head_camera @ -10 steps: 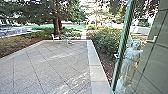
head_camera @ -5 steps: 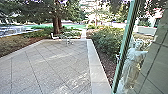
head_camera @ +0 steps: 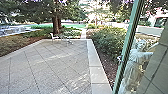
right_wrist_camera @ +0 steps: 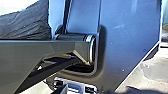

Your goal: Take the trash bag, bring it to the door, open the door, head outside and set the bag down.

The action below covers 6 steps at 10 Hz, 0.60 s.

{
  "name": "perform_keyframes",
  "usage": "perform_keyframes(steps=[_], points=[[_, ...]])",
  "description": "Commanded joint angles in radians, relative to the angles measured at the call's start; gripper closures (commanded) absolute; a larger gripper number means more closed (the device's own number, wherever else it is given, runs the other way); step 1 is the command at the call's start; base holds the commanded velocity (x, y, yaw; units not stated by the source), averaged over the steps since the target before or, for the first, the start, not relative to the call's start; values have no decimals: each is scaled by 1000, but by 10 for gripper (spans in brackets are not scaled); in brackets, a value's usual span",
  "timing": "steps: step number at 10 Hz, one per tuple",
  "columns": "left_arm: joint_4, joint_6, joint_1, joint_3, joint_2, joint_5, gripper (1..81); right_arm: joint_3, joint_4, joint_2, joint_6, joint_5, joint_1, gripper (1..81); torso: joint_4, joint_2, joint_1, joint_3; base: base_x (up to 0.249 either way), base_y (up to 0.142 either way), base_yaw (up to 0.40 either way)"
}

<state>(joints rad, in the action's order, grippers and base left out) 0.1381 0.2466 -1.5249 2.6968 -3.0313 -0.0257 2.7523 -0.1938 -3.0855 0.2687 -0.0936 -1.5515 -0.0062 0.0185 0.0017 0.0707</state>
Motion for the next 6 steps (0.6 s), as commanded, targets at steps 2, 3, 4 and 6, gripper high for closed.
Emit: perform_keyframes(steps=[2, 3, 4, 6], points=[[-2, 7, 39, -5, -5, -65, 811, -10, 2, -14, 4, -69, 37, 10, 0, 0, 0, 0, 112, 0, 0], [-2, 7, 39, -5, -5, -65, 811, -8, 2, -14, 4, -69, 35, 10, 0, 0, 0, 0, 112, 0, 0], [-2, 7, 39, -5, -5, -65, 811, -8, 2, -14, 4, -69, 35, 10, 0, 0, 0, 0, 112, 0, 0], [-2, 7, 39, -5, -5, -65, 811, -10, 2, -14, 4, -69, 35, 10, 0, 0, 0, 0, 112, 0, 0]])
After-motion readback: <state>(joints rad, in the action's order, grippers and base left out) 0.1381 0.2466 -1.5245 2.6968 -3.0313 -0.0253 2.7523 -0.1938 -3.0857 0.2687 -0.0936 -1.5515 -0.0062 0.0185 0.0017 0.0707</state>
